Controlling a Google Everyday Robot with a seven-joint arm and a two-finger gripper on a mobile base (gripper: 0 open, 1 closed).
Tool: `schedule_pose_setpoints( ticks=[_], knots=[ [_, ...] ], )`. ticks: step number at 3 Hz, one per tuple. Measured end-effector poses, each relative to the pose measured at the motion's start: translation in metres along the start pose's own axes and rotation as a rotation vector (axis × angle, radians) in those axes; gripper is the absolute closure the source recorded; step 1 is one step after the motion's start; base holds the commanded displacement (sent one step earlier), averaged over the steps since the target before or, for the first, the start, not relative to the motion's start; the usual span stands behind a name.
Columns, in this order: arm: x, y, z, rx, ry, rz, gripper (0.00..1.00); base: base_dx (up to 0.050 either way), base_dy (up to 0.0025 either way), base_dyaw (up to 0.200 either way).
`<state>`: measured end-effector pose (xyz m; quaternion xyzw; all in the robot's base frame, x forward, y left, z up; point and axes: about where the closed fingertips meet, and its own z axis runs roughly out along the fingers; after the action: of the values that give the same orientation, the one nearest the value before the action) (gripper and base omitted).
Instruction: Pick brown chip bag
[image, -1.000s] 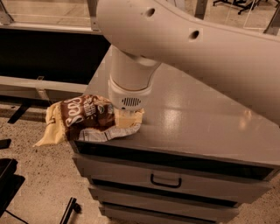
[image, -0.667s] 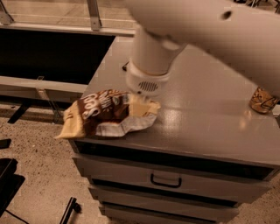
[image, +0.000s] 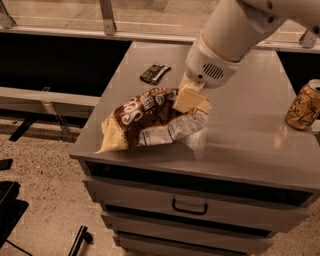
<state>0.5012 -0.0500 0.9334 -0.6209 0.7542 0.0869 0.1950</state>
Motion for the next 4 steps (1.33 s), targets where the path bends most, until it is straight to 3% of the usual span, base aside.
schedule_pose_setpoints(
  ticks=[1, 4],
  knots=[
    [0.0, -0.001, -0.003, 0.0, -0.015, 0.008, 1.0, 0.0, 0.0, 0.0],
    [-0.024, 0.018, -0.025, 0.009, -0.196, -0.086, 1.0, 0.0, 0.0, 0.0]
  ],
)
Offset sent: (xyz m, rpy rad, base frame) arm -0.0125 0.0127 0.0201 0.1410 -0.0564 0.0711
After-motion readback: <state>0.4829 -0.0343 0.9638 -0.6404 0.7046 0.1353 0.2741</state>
